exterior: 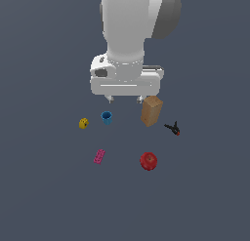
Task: Pick up a designated object from a clutter of objects.
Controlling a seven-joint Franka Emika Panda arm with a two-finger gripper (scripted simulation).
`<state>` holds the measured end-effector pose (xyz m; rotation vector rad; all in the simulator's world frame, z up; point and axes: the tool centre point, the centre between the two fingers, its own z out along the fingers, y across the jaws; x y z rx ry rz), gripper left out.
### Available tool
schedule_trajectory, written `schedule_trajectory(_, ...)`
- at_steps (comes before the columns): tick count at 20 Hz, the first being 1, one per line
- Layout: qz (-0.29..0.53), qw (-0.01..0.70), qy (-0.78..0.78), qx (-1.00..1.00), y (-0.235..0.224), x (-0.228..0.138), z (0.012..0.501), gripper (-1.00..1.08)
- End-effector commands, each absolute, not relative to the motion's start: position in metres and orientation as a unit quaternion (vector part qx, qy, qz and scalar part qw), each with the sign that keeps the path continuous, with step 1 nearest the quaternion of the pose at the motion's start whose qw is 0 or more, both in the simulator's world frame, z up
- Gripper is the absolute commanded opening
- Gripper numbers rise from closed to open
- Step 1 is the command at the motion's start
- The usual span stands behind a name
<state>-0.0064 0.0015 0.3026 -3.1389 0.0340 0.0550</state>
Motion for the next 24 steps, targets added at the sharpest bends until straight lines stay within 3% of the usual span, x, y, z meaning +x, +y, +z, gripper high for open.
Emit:
schedule_trajectory(1, 0.018, 0.001, 0.011, -1.0, 0.001, -0.006, 0.303, 1.0)
schedule_trajectory(24, 0.026, -0.011, -0.04, -0.999, 0.04, -0.007, 0.278, 1.0)
